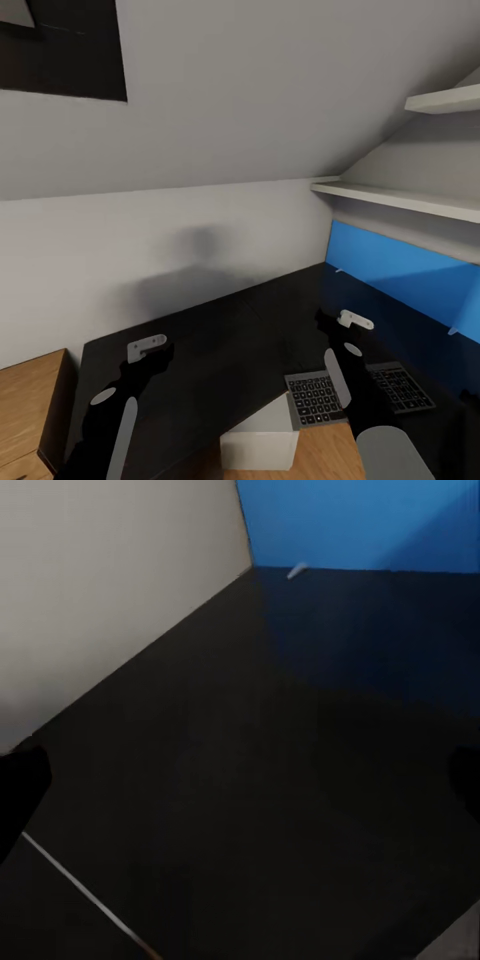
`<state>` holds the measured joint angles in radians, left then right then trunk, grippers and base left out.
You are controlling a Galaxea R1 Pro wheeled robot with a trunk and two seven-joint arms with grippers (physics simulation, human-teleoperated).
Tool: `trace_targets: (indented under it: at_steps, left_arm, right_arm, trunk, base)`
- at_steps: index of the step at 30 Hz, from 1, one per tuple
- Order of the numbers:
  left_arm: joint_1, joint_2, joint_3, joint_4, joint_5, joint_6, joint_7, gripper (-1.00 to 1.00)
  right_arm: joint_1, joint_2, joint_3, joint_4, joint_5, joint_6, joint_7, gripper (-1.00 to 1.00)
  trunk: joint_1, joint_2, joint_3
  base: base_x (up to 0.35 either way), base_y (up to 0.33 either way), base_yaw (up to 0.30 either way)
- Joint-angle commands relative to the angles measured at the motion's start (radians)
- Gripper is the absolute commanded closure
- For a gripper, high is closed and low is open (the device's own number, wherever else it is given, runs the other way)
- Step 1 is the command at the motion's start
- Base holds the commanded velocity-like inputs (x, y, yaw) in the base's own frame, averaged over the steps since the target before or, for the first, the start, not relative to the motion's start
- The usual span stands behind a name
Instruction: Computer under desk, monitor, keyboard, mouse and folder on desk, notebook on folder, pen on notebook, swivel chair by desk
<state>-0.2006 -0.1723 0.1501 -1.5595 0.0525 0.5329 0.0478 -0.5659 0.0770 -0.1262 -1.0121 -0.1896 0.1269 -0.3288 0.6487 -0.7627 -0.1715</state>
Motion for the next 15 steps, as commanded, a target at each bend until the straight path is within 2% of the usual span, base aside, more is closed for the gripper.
trace_targets:
  at_steps: [1, 7, 11, 14, 15]
  left_arm:
    - [-0.001, -0.001, 0.0, -0.001, 0.006, 0.005, 0.004, -1.0]
    - [-0.001, -0.001, -0.001, -0.001, 0.005, 0.005, 0.004, -1.0]
    - [-0.001, -0.001, -0.001, -0.001, 0.005, 0.005, 0.004, -1.0]
    - [0.0, -0.001, -0.001, -0.001, 0.004, 0.005, 0.004, -1.0]
    - [-0.001, -0.001, -0.001, -0.001, 0.004, 0.005, 0.004, -1.0]
  right_arm:
    - [-0.006, 0.0, -0.001, 0.002, -0.005, 0.017, -0.004, -1.0]
    - [-0.023, -0.007, -0.003, 0.027, -0.004, 0.032, -0.015, -1.0]
    - [-0.056, -0.021, -0.003, 0.087, 0.0, 0.031, -0.041, -1.0]
    - [-0.12, -0.041, -0.004, 0.211, 0.025, 0.004, -0.078, -1.0]
    - [-0.195, -0.071, -0.004, 0.362, 0.061, -0.075, -0.098, -1.0]
  trunk:
    - [0.001, -0.001, -0.002]
    - [0.001, -0.001, -0.002]
    - [0.001, -0.001, -0.002]
    - [0.001, -0.001, -0.002]
    - [0.001, -0.001, -0.002]
  base:
    - [0.133, 0.0, 0.0]
    - [0.065, 0.0, 0.0]
    - [0.021, 0.0, 0.0]
    - [0.007, 0.0, 0.0]
    - [0.002, 0.0, 0.0]
